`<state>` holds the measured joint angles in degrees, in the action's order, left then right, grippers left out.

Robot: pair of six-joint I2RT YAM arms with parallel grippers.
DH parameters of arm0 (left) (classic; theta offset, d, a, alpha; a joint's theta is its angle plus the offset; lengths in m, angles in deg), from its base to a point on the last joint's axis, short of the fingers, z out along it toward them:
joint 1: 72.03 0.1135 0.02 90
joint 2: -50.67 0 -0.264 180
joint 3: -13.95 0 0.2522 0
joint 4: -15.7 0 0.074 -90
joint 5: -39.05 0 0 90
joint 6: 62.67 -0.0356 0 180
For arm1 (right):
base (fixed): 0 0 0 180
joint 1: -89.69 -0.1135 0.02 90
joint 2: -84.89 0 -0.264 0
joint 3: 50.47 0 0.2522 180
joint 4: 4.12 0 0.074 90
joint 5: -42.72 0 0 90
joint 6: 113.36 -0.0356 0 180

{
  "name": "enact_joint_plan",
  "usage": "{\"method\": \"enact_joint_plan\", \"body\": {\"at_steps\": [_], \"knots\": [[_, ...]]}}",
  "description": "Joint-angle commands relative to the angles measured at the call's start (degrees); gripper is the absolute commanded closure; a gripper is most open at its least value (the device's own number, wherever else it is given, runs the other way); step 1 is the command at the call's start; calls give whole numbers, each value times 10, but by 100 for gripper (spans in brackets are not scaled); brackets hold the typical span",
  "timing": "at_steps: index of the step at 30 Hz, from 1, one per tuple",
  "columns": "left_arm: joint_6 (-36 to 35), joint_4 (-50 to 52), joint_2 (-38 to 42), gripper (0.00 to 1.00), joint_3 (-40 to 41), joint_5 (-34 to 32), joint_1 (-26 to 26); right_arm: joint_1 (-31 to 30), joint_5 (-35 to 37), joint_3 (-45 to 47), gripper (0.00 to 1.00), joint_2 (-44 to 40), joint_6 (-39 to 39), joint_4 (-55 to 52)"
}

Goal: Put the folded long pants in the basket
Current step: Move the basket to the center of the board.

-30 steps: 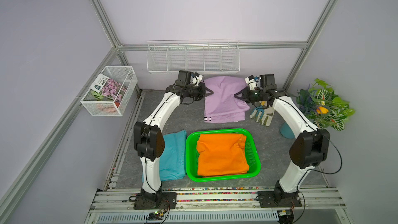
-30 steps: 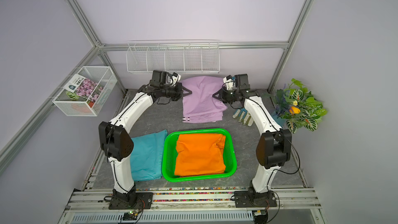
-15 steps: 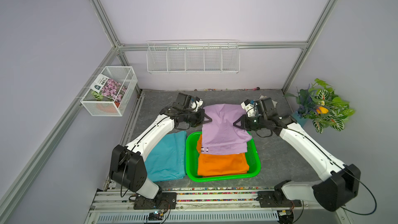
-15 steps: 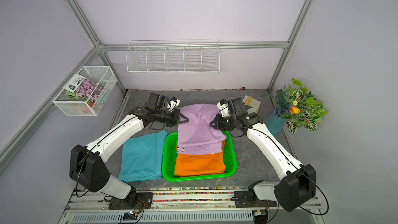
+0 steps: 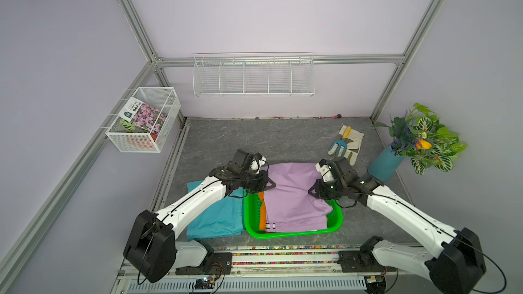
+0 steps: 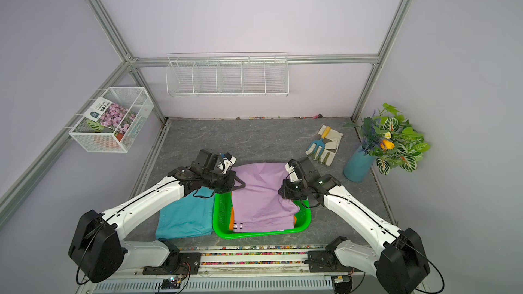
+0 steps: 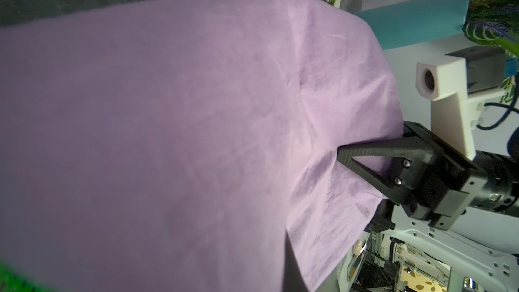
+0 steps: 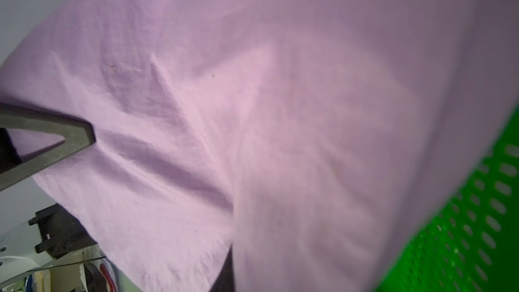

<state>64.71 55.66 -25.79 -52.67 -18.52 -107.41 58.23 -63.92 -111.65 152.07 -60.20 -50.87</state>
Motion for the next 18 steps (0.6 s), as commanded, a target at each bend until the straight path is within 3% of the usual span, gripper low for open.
{"method": "enact_joint_plan", "body": {"at_steps": [1,12,18], "knots": [[-21,-54,-28,100,-6,-44,4,2,50,3,100,37,4,29],[-60,-18,-180,100,-57,-97,5,2,90,55,100,136,-43,115],[-70,-40,-249,100,-132,-122,5,6,154,-23,100,218,-12,95]]}}
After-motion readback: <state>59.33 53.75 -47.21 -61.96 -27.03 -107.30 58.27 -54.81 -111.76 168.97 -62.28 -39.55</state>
